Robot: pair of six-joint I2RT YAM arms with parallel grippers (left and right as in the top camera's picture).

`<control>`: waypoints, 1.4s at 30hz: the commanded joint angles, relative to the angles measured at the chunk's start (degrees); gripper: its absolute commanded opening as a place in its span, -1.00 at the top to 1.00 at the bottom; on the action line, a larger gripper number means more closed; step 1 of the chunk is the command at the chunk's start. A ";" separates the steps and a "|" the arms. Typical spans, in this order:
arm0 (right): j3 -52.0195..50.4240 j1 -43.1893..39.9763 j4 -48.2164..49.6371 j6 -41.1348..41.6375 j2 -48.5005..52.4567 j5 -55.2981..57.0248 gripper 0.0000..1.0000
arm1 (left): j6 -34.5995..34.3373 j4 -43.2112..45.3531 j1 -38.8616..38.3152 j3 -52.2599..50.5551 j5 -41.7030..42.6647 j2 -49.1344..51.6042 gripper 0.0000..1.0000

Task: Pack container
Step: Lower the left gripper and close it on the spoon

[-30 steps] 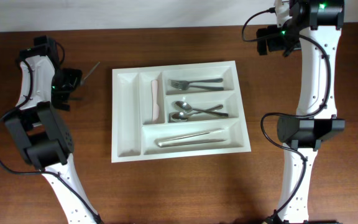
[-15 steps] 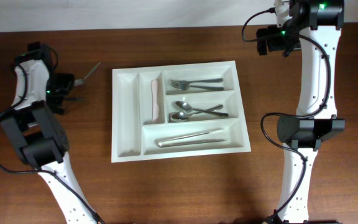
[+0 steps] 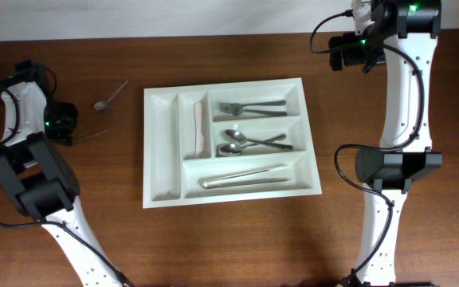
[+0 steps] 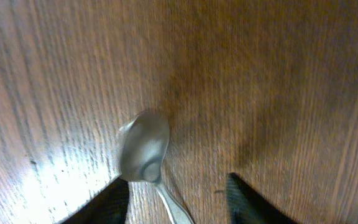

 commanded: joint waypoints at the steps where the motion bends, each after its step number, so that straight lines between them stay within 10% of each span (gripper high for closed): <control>1: 0.59 0.20 -0.33 0.11 -1.77 -0.55 -0.98 | -0.20 -0.22 -0.68 -0.17 -0.42 0.68 0.26; 6: 0.59 0.20 -0.33 0.11 -1.77 -0.55 -0.98 | -0.20 -0.52 -0.81 -0.17 -0.39 0.68 0.89; 10: 0.59 0.20 -0.33 0.11 -1.77 -0.55 -0.98 | -0.20 -1.38 -0.81 -0.17 -0.42 0.68 0.95; 19: 0.59 0.20 -0.35 0.11 -1.77 -0.52 -0.98 | -0.20 -2.16 -0.81 -0.17 -0.42 0.68 -0.32; 42: 0.59 0.20 -0.35 0.11 -1.77 -0.55 -0.98 | 1.29 -2.51 4.85 -0.17 -1.73 0.68 -0.25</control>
